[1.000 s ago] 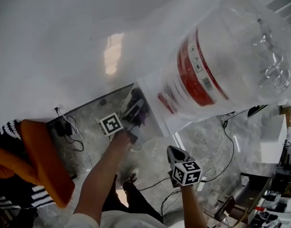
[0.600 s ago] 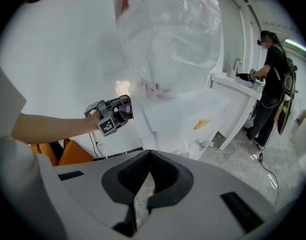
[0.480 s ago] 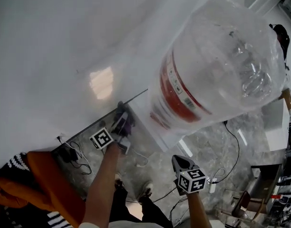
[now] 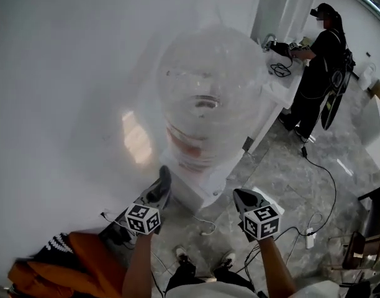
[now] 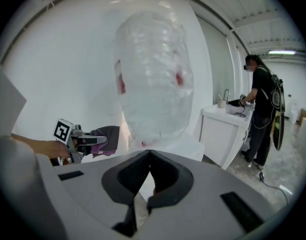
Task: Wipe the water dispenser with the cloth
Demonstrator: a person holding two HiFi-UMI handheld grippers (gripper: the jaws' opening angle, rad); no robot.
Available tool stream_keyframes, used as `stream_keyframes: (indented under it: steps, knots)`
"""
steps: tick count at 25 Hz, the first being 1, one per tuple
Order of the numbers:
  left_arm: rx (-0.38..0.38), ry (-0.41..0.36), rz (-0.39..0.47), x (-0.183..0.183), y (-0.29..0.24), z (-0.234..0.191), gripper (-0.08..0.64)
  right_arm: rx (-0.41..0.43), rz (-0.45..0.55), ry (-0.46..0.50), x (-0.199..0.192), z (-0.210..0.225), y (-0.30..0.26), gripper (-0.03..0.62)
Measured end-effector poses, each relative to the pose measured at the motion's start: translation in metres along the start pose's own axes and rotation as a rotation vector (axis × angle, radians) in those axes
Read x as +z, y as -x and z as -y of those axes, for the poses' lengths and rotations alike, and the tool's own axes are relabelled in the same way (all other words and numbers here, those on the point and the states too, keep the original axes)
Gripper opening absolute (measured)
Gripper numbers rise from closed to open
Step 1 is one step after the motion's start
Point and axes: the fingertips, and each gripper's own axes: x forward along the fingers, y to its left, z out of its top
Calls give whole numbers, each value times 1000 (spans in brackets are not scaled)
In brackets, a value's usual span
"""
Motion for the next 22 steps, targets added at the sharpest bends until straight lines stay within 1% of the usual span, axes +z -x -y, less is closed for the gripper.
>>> stream_keyframes:
  steps: [1,3,7,10,14,17,22]
  knots:
    - [12,-59,-11,12,2,15,74,-4,22,19,11,6,10,15]
    - [29,-142,-20,35,7,44,74,-20,59,70,34,20,34,15]
    - [50,-233,-16,72,17,83,74,-73,161,146,81,45,81,15]
    - [82,-318,14,103,23,103,72,-82,229,206,110,54,109,15]
    - [68,-345,53,142,24,129,74,-52,268,275,136,53,139,15]
    - [86,-379,76,166,32,135,72,-31,300,321,155,40,148,15]
    - [89,-463,139,198,53,161,73,-50,356,387,182,29,171,15]
